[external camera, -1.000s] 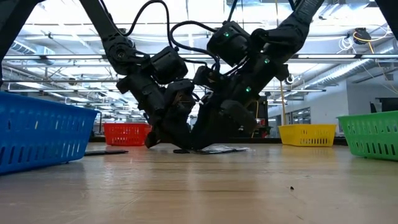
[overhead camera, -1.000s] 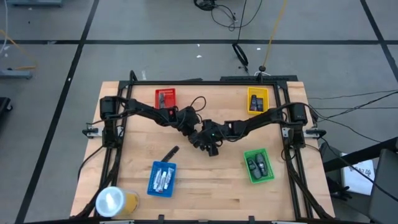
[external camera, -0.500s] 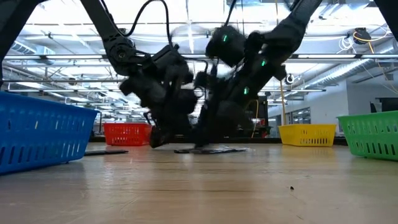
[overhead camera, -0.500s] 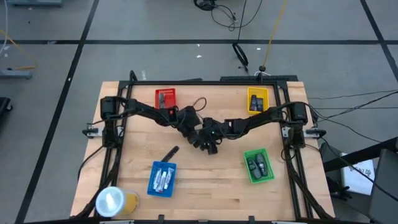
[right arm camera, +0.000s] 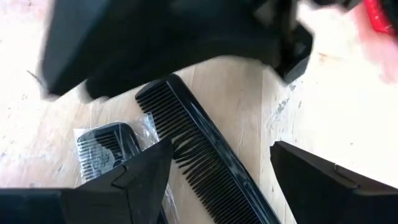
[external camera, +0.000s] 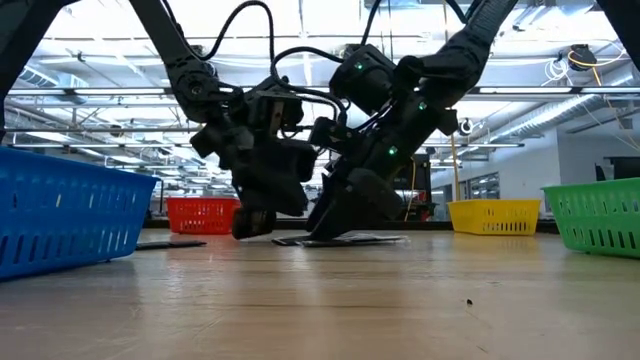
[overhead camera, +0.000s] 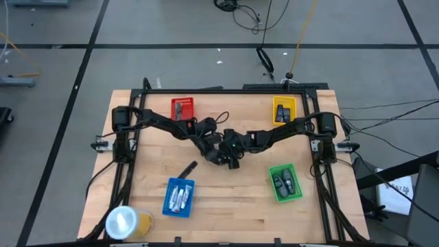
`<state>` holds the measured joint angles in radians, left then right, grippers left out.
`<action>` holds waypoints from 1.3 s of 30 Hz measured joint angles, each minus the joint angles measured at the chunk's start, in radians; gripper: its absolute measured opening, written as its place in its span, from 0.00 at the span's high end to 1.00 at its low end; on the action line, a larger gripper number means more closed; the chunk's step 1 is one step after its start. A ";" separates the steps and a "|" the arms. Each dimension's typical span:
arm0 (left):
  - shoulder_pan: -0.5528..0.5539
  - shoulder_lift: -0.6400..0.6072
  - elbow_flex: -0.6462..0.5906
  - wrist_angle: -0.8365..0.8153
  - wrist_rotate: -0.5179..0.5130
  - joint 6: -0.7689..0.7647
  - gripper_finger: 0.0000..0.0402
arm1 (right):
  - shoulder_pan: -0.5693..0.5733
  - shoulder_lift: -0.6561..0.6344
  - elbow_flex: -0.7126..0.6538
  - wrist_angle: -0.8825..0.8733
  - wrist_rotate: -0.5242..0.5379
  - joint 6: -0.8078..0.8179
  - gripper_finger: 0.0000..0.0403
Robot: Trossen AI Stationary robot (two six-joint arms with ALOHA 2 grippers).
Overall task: Pick & Place Travel size toiletries
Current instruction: Put the top left black comb into the orange basket
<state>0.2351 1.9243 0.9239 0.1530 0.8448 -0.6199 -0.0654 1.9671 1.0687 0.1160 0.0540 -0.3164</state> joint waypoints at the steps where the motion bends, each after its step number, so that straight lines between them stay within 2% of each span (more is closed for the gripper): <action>1: 0.008 -0.014 0.000 -0.025 -0.001 0.003 0.85 | 0.000 0.000 0.000 -0.005 -0.001 0.000 0.33; 3: 0.025 -0.057 0.000 -0.097 -0.023 0.032 0.83 | 0.000 -0.001 0.000 -0.013 -0.003 -0.001 0.33; 5: 0.044 -0.109 0.000 -0.187 -0.091 0.065 0.82 | 0.000 -0.001 0.000 -0.019 -0.003 -0.003 0.33; 9: 0.068 -0.184 0.000 -0.341 -0.332 0.088 0.82 | 0.000 -0.001 0.000 -0.019 -0.004 -0.008 0.33; 10: 0.071 -0.188 0.001 -0.364 -0.361 0.095 0.82 | 0.000 -0.001 0.000 -0.019 -0.004 -0.008 0.33; 13: 0.080 -0.169 0.001 -0.401 -0.345 0.116 0.82 | 0.000 -0.001 -0.001 -0.019 -0.005 -0.010 0.33; 17: 0.067 -0.136 0.001 -0.354 -0.307 0.136 0.77 | 0.000 -0.001 -0.001 -0.016 -0.006 -0.010 0.33; 23: 0.010 -0.105 0.001 -0.278 -0.369 0.164 0.58 | 0.000 -0.001 -0.002 -0.015 -0.005 -0.008 0.33; 27: -0.004 -0.087 0.002 -0.253 -0.364 0.134 0.46 | 0.000 -0.001 -0.002 -0.015 -0.005 -0.009 0.33; 30: -0.011 -0.074 0.004 -0.243 -0.363 0.118 0.40 | 0.000 -0.001 -0.002 -0.012 -0.006 -0.009 0.33; 34: -0.018 -0.034 0.006 -0.168 -0.323 0.071 0.38 | 0.000 -0.001 -0.002 -0.013 -0.006 -0.009 0.33; 39: -0.039 0.031 0.014 -0.058 -0.235 0.026 0.41 | 0.000 -0.003 -0.003 -0.027 -0.024 -0.010 0.33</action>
<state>0.1964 1.9556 0.9384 0.0952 0.6095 -0.5940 -0.0651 1.9636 1.0657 0.0894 0.0301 -0.3267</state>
